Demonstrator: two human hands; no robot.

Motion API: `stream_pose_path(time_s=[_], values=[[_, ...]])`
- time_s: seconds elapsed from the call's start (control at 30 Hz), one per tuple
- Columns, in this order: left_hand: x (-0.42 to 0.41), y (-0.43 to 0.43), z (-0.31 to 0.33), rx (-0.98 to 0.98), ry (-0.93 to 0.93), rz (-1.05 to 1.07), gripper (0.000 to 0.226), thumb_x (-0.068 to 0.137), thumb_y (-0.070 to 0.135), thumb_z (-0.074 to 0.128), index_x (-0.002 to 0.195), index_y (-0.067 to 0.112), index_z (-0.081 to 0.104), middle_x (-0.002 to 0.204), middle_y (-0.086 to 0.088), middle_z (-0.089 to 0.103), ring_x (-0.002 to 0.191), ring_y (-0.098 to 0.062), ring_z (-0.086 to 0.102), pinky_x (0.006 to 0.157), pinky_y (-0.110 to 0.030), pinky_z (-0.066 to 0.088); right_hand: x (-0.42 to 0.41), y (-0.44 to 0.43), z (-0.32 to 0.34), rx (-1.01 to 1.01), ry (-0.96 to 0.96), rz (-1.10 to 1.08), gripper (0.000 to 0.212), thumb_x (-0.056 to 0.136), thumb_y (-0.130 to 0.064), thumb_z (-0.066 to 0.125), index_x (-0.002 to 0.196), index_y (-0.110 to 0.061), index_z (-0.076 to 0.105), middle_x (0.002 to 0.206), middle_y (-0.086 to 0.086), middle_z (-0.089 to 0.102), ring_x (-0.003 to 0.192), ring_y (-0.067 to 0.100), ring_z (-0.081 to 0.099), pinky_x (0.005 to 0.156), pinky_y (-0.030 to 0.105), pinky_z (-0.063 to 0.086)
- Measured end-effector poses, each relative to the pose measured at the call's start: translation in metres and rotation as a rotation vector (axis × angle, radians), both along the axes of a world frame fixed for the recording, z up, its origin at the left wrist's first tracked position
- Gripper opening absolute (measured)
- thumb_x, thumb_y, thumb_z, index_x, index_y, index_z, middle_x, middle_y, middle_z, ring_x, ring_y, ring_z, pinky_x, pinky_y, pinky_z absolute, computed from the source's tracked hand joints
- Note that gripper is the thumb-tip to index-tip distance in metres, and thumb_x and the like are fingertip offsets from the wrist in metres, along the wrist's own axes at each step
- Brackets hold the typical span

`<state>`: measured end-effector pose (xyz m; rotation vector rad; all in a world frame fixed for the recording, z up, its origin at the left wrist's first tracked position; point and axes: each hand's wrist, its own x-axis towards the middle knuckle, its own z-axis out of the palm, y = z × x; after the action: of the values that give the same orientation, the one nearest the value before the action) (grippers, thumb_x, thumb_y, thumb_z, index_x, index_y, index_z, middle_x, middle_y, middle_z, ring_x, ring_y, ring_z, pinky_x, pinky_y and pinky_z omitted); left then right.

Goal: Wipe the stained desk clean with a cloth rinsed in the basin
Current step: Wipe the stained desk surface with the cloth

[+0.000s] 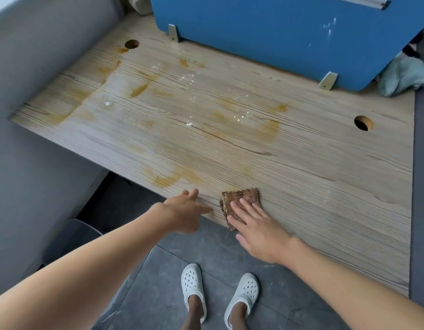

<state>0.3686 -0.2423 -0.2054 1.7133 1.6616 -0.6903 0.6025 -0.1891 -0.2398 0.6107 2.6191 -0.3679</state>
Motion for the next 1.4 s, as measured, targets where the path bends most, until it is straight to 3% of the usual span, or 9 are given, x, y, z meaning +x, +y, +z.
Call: stream_pose_path(time_s=[0.17,0.23,0.33,0.47,0.63,0.83,1.03,1.27,1.4], values=[[-0.008,0.0,0.004,0.036,0.068,-0.109,0.065,0.093,0.014,0.039,0.155,0.03,0.027,0.142,-0.009,0.032,0.123,-0.026,0.044,0.096,-0.04,0.049,0.023,0.006,0.001,0.056,0.013,0.106,0.051,0.094,-0.041,0.037,0.137,-0.023,0.058,0.155,0.009,0.043,0.145,0.029,0.036,0.12,0.044,0.026],[-0.008,0.0,0.002,0.03,0.074,-0.119,0.066,0.092,0.014,0.039,0.156,0.028,0.025,0.145,-0.011,0.028,0.125,-0.026,0.039,0.096,-0.04,0.049,0.029,0.007,0.005,0.043,-0.044,0.129,0.047,0.094,-0.04,0.038,0.131,-0.024,0.062,0.153,0.007,0.045,0.145,0.027,0.034,0.117,0.046,0.035],[-0.012,0.003,0.001,-0.011,0.041,-0.115,0.072,0.09,0.013,0.037,0.157,0.03,0.02,0.149,-0.011,0.021,0.129,-0.027,0.033,0.094,-0.042,0.051,0.006,0.013,0.008,-0.077,-0.002,0.115,0.037,0.105,-0.034,0.034,0.135,-0.019,0.05,0.167,0.005,0.008,0.154,0.025,-0.005,0.125,0.046,0.009],[-0.019,0.003,0.001,-0.022,0.024,-0.102,0.073,0.089,0.013,0.037,0.156,0.035,0.019,0.147,-0.007,0.022,0.13,-0.025,0.031,0.091,-0.041,0.053,-0.024,0.021,0.016,-0.112,0.026,0.037,0.037,0.108,-0.035,0.029,0.134,-0.017,0.049,0.168,0.001,0.007,0.155,0.021,-0.005,0.126,0.045,0.002],[-0.021,0.007,-0.004,-0.016,-0.005,-0.104,0.068,0.091,0.014,0.038,0.154,0.035,0.026,0.143,-0.008,0.026,0.128,-0.025,0.032,0.093,-0.042,0.052,-0.017,0.002,0.008,-0.051,0.002,-0.075,0.064,0.103,-0.046,0.011,0.16,-0.017,0.009,0.165,0.003,-0.013,0.152,0.025,-0.016,0.124,0.042,-0.004],[-0.023,0.009,-0.009,0.0,-0.027,-0.13,0.064,0.092,0.013,0.036,0.153,0.032,0.03,0.139,-0.011,0.025,0.121,-0.027,0.033,0.091,-0.044,0.052,0.012,0.01,-0.003,0.065,-0.06,0.003,0.054,0.099,-0.048,0.035,0.137,-0.018,0.06,0.154,0.009,0.043,0.142,0.028,0.039,0.115,0.042,0.035],[-0.024,0.007,-0.01,0.035,-0.077,-0.103,0.058,0.09,0.011,0.036,0.144,0.028,0.043,0.141,-0.013,0.025,0.119,-0.029,0.031,0.099,-0.047,0.045,-0.023,0.026,0.009,-0.101,0.017,-0.047,0.046,0.108,-0.043,0.025,0.142,-0.017,0.043,0.167,0.002,-0.002,0.153,0.022,-0.012,0.126,0.041,0.002],[-0.027,0.005,-0.004,0.059,-0.09,-0.11,0.055,0.093,0.013,0.036,0.145,0.029,0.041,0.144,-0.014,0.026,0.121,-0.029,0.03,0.102,-0.042,0.039,0.003,0.026,0.008,-0.059,0.051,-0.048,0.067,0.099,-0.05,0.007,0.136,-0.014,0.05,0.167,0.006,0.006,0.151,0.022,-0.008,0.118,0.035,-0.007],[-0.029,0.01,0.0,0.004,-0.102,-0.109,0.059,0.095,0.013,0.035,0.15,0.033,0.036,0.148,-0.009,0.021,0.125,-0.026,0.027,0.104,-0.042,0.037,-0.018,0.023,0.01,-0.059,0.068,-0.112,0.049,0.103,-0.046,0.022,0.123,-0.012,0.051,0.166,0.01,0.013,0.154,0.028,0.001,0.121,0.038,-0.003]])
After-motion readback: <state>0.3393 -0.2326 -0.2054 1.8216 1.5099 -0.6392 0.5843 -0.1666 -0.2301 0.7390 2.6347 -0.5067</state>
